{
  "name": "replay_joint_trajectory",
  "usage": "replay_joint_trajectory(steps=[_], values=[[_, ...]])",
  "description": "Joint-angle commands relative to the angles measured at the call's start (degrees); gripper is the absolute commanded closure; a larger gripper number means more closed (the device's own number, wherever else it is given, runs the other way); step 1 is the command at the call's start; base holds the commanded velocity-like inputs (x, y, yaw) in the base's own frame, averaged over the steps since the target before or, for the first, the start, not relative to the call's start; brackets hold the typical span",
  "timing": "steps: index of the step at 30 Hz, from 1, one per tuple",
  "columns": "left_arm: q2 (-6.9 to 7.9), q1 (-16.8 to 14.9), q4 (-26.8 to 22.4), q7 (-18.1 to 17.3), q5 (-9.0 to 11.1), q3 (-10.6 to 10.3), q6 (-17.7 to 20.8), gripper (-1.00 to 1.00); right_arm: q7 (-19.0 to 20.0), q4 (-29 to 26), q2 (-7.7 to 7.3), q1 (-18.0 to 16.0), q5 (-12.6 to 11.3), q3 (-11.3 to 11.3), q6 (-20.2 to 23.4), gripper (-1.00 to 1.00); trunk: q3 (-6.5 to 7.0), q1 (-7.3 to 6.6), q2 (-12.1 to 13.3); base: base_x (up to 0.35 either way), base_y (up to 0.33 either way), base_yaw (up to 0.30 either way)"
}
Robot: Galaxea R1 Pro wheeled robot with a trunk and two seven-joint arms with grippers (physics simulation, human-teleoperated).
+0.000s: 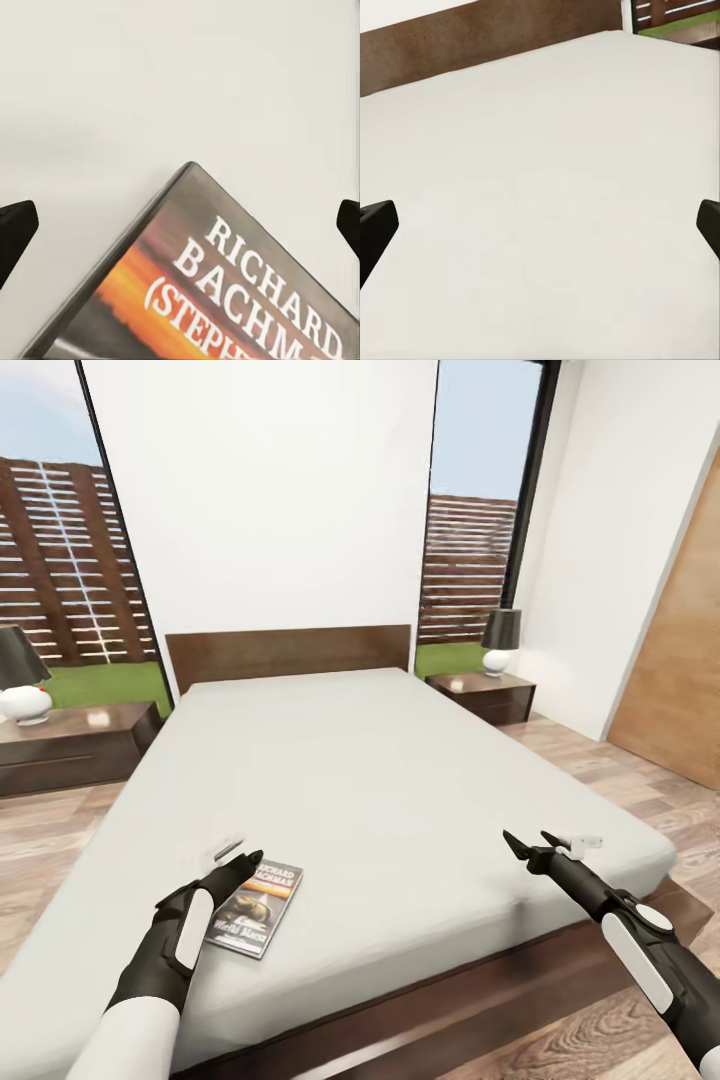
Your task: In the bedroom, move the book from the bed onto either nightstand, and place the two sandals side by side next to the bed.
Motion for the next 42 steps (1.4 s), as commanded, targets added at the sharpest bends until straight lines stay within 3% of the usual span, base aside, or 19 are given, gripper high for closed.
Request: replay_joint_trajectory(steps=[1,27,30,42], values=[[-0.06,0.0,-0.1,0.0,0.5,0.2,0.4,-1.0,0.1,0.0,-0.06,0.0,-0.6,0.2,0.0,-1.0,-0.06,-0.01,0.0,0.0,0.0,-0.069],[-0.06,0.0,-0.1,0.0,0.5,0.2,0.4,-1.0,0.1,0.0,-0.07,0.0,-0.6,0.2,0.0,-1.0,-0.02,-0.01,0.0,0.0,0.0,-0.043],[-0.06,0.0,-0.1,0.0,0.5,0.2,0.4,-1.0,0.1,0.0,-0.07,0.0,-0.6,0.2,0.0,-1.0,-0.56,0.65,-1.2,0.0,0.0,0.0],[-0.06,0.0,-0.1,0.0,0.5,0.2,0.4,-1.0,0.1,0.0,-0.07,0.0,-0.6,0.2,0.0,-1.0,-0.56,0.65,-1.2,0.0,0.0,0.0]])
